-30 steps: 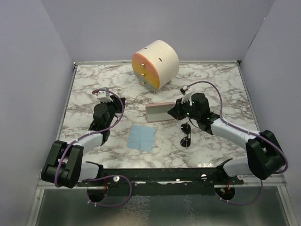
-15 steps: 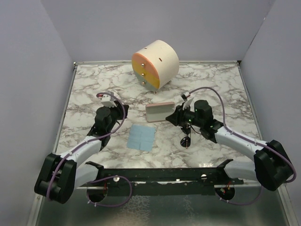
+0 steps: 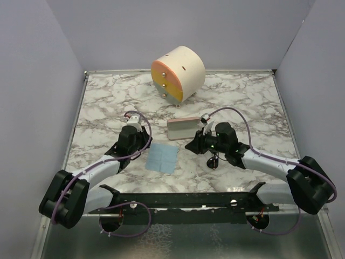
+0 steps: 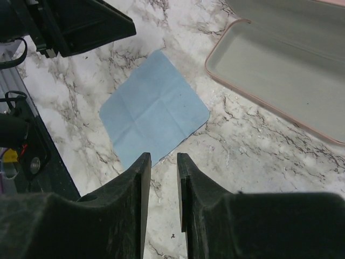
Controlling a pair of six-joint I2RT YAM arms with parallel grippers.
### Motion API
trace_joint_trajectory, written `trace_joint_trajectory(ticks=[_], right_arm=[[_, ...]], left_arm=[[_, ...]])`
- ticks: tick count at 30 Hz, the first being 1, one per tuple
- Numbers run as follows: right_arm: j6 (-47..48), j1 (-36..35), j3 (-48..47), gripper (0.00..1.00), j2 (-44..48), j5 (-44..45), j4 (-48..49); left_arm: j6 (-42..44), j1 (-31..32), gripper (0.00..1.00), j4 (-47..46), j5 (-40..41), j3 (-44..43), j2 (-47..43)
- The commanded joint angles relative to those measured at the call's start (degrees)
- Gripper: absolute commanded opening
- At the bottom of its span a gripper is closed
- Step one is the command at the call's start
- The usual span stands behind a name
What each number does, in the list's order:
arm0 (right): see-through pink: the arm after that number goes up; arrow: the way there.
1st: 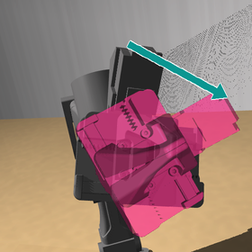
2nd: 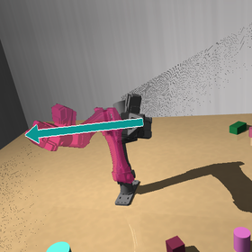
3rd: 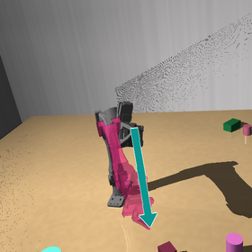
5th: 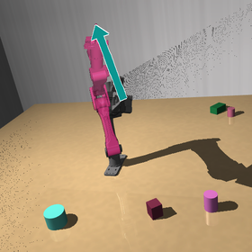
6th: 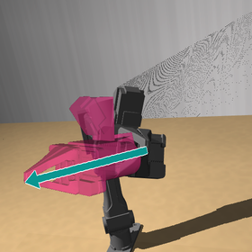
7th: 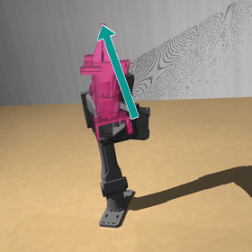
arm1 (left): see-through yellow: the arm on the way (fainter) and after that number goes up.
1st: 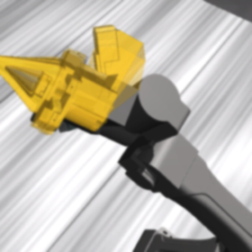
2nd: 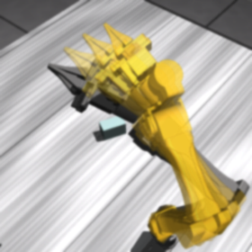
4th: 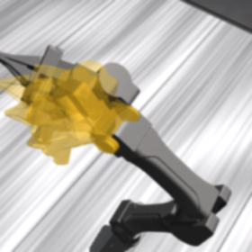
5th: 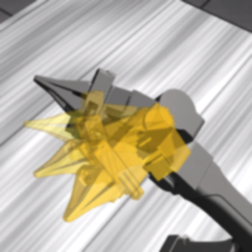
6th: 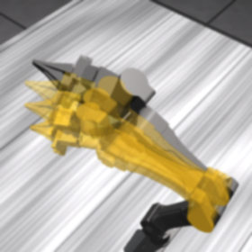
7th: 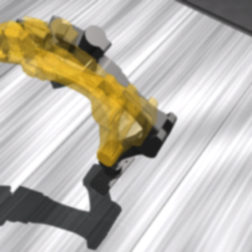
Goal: Organize the sunglasses
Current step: Fold the glasses cleaning cloth at the center of the board.
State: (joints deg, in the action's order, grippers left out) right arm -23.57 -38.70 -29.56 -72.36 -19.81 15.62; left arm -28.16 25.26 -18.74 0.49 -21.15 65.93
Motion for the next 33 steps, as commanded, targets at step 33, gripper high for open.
trace_joint_trajectory(ticks=[33], right_arm=[[-1.0,-0.8,0.8,0.26,-7.8,-3.6,7.2]], left_arm=[[4.5,0.4,0.25,0.4,-3.2,-5.6,15.4]])
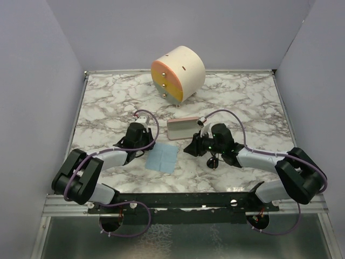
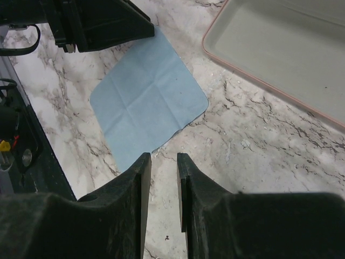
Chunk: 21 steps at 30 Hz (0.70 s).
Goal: Organize the sunglasses
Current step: Fold the glasses cleaning cloth at the center of the board.
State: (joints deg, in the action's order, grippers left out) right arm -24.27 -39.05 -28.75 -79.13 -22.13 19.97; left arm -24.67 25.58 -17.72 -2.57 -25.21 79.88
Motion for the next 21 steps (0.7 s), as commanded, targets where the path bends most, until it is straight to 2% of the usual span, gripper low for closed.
trace_joint_trajectory(ticks=[1,11,21], right_arm=[[-0.3,-0.4,0.0,0.26,-1.2,-1.4,3.0],[-0.6,-0.8,-0.2,0.26,-2.3,-1.3,3.4],[-1.2,-2.6,-3.4,0.27,-9.2,1.7,3.9]], left_arm=[[1.1,0.0,0.25,-0.7,-0.1,-1.6,1.6],[1.1,0.0,0.25,-0.6,1.5,-0.8,-0.6],[0.7,0.0,0.26,-0.5,3.1,-0.1,-3.5]])
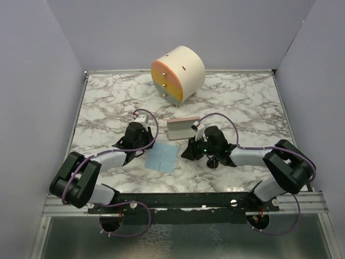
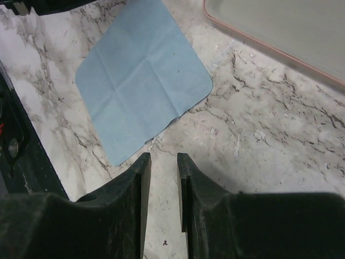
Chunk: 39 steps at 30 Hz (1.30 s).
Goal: Organize the sunglasses
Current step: Fold the glasses cleaning cloth at the center of the board.
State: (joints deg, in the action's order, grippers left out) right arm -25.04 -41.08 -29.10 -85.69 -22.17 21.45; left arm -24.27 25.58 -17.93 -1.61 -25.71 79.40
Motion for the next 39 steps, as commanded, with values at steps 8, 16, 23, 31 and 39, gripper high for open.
trace_joint_trajectory(ticks=[8,16,23,31,39], right_arm=[[-0.6,-0.7,-6.5,0.28,-7.5,2.8,2.8],[-0.3,-0.7,-9.7,0.3,-12.1,3.7,2.8],[-0.3,-0.7,-11.9,0.3,-14.9,4.6,2.5],[-0.3,-0.8,-12.5,0.3,-16.8,4.4,2.3],[-0.6,-2.3,-13.3,0.29,-18.4,4.6,2.2]], left_arm=[[0.7,0.0,0.27,-0.3,0.8,-0.7,0.4],[0.8,0.0,0.26,-0.4,-1.1,-1.5,3.1],[1.2,0.0,0.26,-0.3,-1.4,-1.7,3.5],[1.1,0.0,0.2,-0.4,-2.4,-1.7,3.7],[1.1,0.1,0.16,-0.3,-2.5,-1.4,3.1]])
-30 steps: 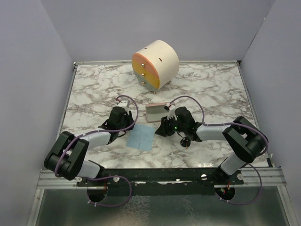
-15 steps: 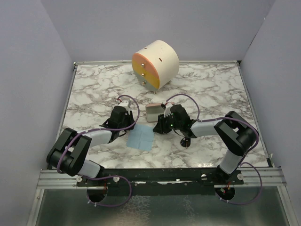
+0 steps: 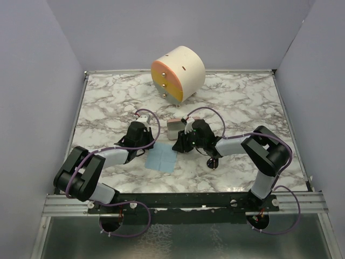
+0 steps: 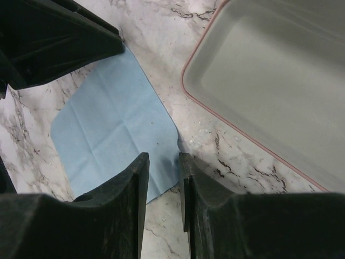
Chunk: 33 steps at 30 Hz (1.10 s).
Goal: Organize the sunglasses
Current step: Fold the glasses cleaning cloth at the center of the board.
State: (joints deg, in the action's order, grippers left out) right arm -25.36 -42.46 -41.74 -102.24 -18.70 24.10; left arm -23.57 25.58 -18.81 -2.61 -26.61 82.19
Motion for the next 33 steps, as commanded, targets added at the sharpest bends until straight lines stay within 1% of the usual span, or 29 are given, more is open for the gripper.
trace_joint_trajectory(ticks=[1,6,7,8,9,11,17,19,20,21,28,33], right_arm=[[-0.3,-1.0,-0.6,0.29,-1.8,1.3,-0.5],[-0.1,-1.0,0.0,0.28,-0.8,2.6,-1.1],[-0.1,-1.0,0.1,0.26,-0.7,2.6,-1.2],[-0.1,-1.0,0.1,0.23,-0.8,2.6,-1.2],[-0.1,-1.0,0.1,0.22,-0.9,2.7,-1.2],[-0.2,-1.0,0.1,0.17,-1.1,2.6,-1.1],[-0.1,-1.0,-0.1,0.14,-1.4,2.7,-1.2],[0.1,-1.0,-0.2,0.07,-1.5,2.9,-1.2],[0.2,-0.9,-0.3,0.03,-1.5,2.9,-1.4],[0.3,-1.0,-0.4,0.01,-1.4,3.0,-1.5],[2.2,-1.0,-0.7,0.01,1.0,4.0,-3.5],[2.8,-1.0,-0.5,0.01,1.7,3.1,-3.6]], left_arm=[[0.4,0.0,0.16,0.5,-1.5,-0.5,0.3],[0.4,0.0,0.12,0.5,-1.5,-0.4,0.1],[0.4,0.0,0.1,0.5,-1.6,-0.4,0.1],[0.5,0.0,0.07,0.5,-1.7,-0.4,0.2],[0.5,0.0,0.03,0.5,-1.8,-0.4,0.2],[0.5,0.0,0.0,0.5,-1.9,-0.4,0.2],[0.5,0.1,0.0,0.5,-2.0,-0.4,-0.1],[0.5,0.0,0.0,0.5,-2.1,-0.3,-0.1],[0.4,0.0,0.0,0.5,-2.2,-0.4,-0.2],[0.3,0.0,0.0,0.5,-2.4,-0.3,-0.4],[-0.4,0.2,0.0,0.6,-2.5,-0.1,-2.7],[-0.8,0.4,0.0,1.2,-0.5,0.5,-5.4]])
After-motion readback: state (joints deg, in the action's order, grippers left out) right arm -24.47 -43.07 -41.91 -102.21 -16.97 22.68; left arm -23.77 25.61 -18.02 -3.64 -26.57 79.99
